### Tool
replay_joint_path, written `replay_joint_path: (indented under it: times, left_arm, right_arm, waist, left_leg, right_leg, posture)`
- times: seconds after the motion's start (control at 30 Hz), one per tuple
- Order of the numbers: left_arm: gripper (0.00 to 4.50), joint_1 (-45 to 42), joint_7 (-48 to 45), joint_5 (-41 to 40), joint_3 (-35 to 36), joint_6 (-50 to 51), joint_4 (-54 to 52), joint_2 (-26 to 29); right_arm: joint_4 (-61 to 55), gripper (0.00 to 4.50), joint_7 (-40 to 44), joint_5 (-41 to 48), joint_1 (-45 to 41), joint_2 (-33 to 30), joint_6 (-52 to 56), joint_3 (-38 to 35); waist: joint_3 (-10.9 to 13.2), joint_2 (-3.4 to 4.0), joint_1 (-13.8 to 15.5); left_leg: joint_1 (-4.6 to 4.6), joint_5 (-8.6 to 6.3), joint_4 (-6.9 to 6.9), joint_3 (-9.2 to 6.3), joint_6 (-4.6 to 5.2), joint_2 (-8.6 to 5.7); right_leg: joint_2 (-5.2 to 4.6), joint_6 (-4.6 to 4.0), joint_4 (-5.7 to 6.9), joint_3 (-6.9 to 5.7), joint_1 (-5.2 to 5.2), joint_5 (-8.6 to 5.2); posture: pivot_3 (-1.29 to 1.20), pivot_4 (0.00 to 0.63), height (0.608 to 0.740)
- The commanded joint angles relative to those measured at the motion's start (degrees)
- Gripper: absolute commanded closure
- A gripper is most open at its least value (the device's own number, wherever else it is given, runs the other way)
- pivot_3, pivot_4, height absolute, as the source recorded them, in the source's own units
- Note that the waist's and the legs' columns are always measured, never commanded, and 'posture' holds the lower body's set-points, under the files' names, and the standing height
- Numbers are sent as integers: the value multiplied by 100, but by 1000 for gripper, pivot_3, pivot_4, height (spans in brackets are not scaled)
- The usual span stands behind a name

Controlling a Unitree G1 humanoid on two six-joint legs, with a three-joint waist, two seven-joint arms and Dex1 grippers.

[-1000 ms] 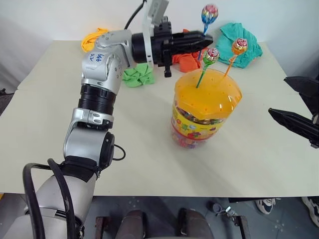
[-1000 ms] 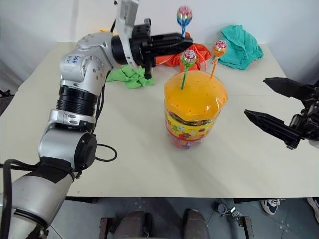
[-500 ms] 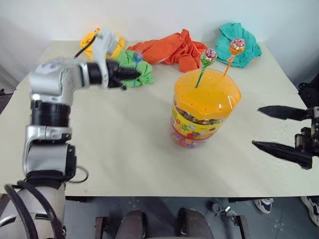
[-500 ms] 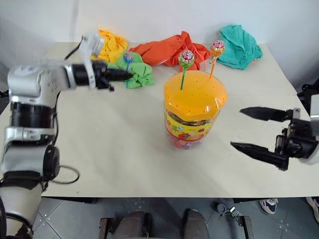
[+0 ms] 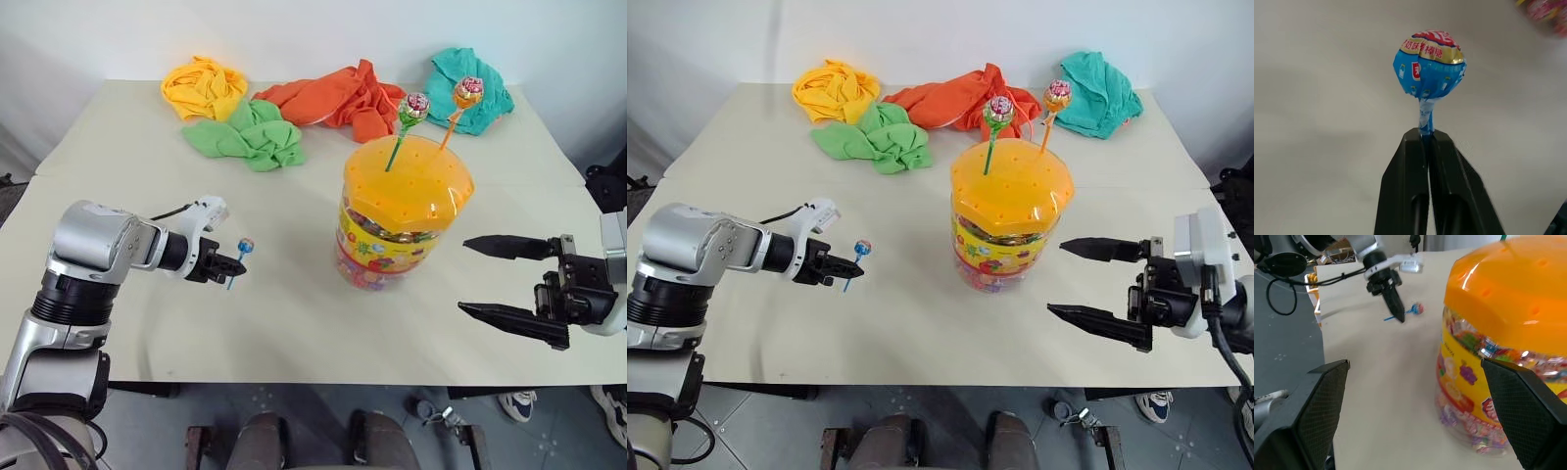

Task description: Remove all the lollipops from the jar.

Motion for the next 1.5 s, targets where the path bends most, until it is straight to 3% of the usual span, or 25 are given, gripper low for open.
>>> replay_joint_path:
  times: [0.03, 0.33, 0.37, 0.43, 0.53, 0.67, 0.87, 1.17, 1.47, 1.5]
  left_arm:
    - [2946, -310, 10, -111, -9, 89, 28, -7]
    - [203, -1241, -566, -239, -384, -613, 164, 379]
    - [59, -1382, -732, -257, -397, -808, 167, 414]
    - [59, -1622, -987, -306, -224, -1346, 228, 327]
    - [59, -1853, -1455, -683, 629, -2549, 452, -175]
    - [59, -1694, -2355, -922, 1131, -4139, 588, -587]
    - [59, -1797, -3271, -726, 1047, -5822, 1451, -1373]
    - [59, -2338, -3461, -273, 718, -6842, 2617, -2503]
    - [59, -3047, -3316, 148, 695, -7412, 3699, -3223]
    - [227, -3106, -3183, 239, 704, -7499, 3808, -3264]
  right_arm:
    - [-33, 0, -55, 1, -101, 53, -140, -19]
    - [112, 0, -114, -67, -121, -90, -191, -430]
    - [150, 0, -111, -75, -137, -114, -198, -494]
    - [254, 0, -133, -77, -212, -147, -228, -609]
    - [453, 0, -223, -5, -448, -216, -231, -859]
    - [556, 0, -211, 16, -616, -328, -182, -1070]
    - [537, 0, -186, 106, -639, -412, -78, -1252]
    - [334, 0, -348, 148, -419, -226, -101, -1397]
    - [155, 0, -473, 198, -160, -85, -150, -1584]
    - [133, 0, -498, 213, -134, -62, -151, -1610]
  waist:
    - [0, 0, 6]
    - [2, -3, 3]
    - [2, -3, 3]
    - [2, -3, 8]
    - [2, -3, 28]
    - [2, -3, -8]
    - [1, -2, 6]
    - [3, -5, 41]
    - [4, -6, 64]
    - [4, -7, 65]
  left_leg:
    - [-1, 0, 1, 0, 0, 0]
    - [-2, 0, 2, 4, 0, 0]
    - [-2, 0, 3, 5, 0, -1]
    - [-1, 0, 2, 6, 0, 0]
    - [-4, 0, 9, 7, 1, -1]
    - [-4, -1, 9, 10, 2, 0]
    - [-2, -2, 14, 13, 3, -1]
    - [-16, -12, 35, 11, 21, -2]
    - [-18, -15, 36, 12, 26, -3]
    - [-18, -16, 36, 12, 27, -4]
  right_leg:
    - [0, 0, 0, 0, 0, 0]
    - [0, 0, 2, 2, -3, 0]
    - [0, 0, 2, 3, -4, 0]
    - [0, 0, 1, 4, -4, 0]
    - [0, 0, 1, 3, -4, 0]
    - [-1, 0, 3, 3, -5, 0]
    - [-1, 0, 6, 3, -4, 0]
    - [-2, 5, 4, -1, -3, 3]
    - [-3, 9, 1, 0, -3, 5]
    - [-4, 9, 0, 1, -4, 5]
  posture:
    - [0, 150, 740]
    - [0, 150, 740]
    - [0, 150, 740]
    - [0, 150, 740]
    - [0, 150, 740]
    - [0, 150, 740]
    - [0, 150, 740]
    - [0, 150, 740]
    - [0, 150, 740]
    - [0, 150, 740]
